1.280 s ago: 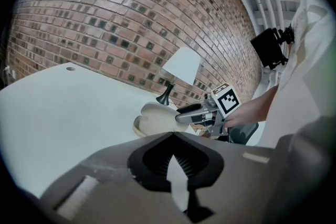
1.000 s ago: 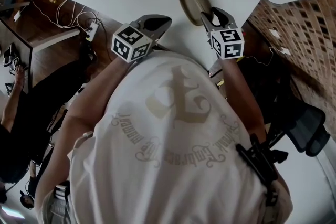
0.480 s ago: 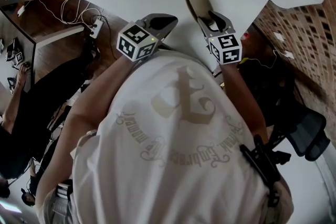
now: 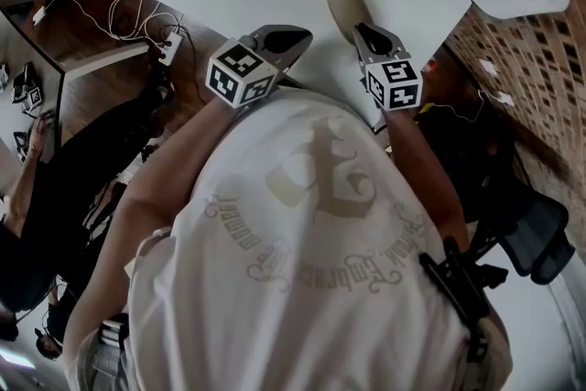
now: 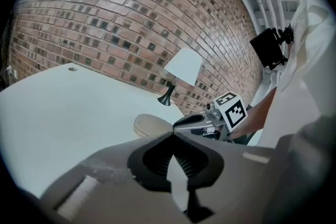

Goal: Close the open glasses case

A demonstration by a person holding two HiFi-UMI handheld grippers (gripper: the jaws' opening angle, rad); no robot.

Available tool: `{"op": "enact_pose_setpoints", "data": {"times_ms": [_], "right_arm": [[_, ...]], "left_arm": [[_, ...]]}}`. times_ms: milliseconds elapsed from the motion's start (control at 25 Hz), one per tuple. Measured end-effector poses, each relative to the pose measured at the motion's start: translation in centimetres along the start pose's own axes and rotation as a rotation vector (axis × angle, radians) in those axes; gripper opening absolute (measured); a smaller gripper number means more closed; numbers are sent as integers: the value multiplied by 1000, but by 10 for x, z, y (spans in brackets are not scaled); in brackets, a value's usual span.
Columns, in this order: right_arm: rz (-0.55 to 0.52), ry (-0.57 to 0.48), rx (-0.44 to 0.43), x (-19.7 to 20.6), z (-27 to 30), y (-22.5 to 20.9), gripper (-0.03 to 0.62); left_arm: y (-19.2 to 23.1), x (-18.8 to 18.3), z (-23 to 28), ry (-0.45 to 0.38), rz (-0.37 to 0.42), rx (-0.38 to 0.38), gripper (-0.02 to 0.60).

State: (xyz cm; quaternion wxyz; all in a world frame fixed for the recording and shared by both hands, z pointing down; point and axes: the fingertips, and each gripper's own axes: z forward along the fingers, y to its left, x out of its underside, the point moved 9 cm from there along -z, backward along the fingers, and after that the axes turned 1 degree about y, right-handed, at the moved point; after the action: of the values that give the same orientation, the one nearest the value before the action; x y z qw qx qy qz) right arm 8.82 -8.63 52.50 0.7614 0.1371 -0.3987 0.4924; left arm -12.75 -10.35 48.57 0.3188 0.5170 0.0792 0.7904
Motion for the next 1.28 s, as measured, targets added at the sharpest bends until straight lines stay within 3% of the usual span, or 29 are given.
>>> {"op": "enact_pose_setpoints", "data": {"times_ms": [160, 280, 440, 640, 800, 920, 1280], "right_arm": [[11, -40, -2, 4, 0, -4, 8], [-77, -37, 11, 6, 1, -2, 8], [-108, -12, 26, 5, 1, 0, 8], [-260, 48, 39, -2, 5, 13, 8], [-169, 46, -12, -1, 7, 2, 8], [-163, 39, -35, 0, 5, -1, 9], [-76, -120, -67, -1, -32, -25, 9]], "left_arm": [[1, 1, -1, -4, 0, -4, 6], [0, 1, -1, -5, 3, -3, 6], [-6, 1, -1, 1, 12, 3, 6], [-16, 7, -4, 16, 29, 0, 6], [-30, 5, 3, 21, 58, 4, 6], [-45, 7, 7, 22, 56, -11, 6], [-90, 33, 11, 15, 16, -105, 6]]}}
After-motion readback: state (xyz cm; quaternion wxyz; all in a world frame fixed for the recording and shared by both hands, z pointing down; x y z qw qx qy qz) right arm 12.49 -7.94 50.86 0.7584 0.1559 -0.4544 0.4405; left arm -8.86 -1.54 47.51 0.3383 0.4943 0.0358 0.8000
